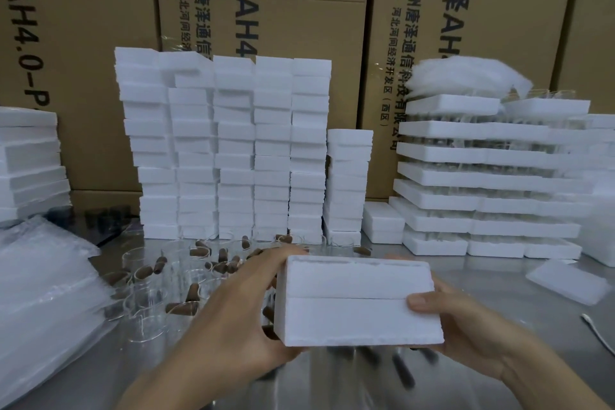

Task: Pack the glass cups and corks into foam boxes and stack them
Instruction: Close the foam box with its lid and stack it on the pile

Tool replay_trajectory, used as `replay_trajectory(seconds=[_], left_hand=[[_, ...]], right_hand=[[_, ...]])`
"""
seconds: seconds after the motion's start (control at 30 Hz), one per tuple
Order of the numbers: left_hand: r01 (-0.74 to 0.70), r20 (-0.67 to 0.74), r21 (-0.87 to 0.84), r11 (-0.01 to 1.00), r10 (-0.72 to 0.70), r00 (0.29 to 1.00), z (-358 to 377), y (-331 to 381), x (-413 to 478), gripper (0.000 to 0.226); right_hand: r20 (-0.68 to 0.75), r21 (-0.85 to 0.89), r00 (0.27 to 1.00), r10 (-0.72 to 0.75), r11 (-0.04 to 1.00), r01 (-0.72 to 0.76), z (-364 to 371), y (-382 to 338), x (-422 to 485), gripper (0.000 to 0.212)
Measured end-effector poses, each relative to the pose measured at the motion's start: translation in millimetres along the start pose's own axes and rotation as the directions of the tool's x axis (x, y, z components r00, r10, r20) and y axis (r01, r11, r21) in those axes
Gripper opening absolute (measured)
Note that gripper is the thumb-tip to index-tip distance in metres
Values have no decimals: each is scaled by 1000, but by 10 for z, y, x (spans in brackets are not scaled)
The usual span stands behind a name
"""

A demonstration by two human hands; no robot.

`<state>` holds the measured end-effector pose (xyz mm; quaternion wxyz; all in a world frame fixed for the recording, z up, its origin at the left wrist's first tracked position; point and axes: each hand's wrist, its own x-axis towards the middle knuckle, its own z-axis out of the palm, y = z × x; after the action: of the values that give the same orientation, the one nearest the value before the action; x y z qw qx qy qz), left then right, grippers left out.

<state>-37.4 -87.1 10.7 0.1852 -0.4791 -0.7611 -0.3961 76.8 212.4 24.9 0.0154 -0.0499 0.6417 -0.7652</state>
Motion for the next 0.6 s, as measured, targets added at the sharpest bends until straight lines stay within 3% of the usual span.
replay_trajectory(seconds=[0.13,0.33,0.47,0.53,0.6], left_hand=[[-9,-22,39,999,10,1000,13,-27,-5,92],[32,-37,-73,997,-35,999,77,-38,-41,99],[106,-213,-75,992,-120,970,225,80,-60,118],[76,-378,-27,997,-81,922,335,154,-96,106],[-38,-459,50,998,56,887,478,221,-150,87]], right_hand=[[13,-21,1000,-7,1000,8,-68,24,4,78],[-15,-134,999,-46,990,43,-59,-14,-12,78],[-203,-96,972,-117,990,99,-173,-112,-48,99],[-341,-115,921,-188,981,157,-265,-183,-64,87],[-489,-138,829,-270,963,232,-381,-234,-74,66]])
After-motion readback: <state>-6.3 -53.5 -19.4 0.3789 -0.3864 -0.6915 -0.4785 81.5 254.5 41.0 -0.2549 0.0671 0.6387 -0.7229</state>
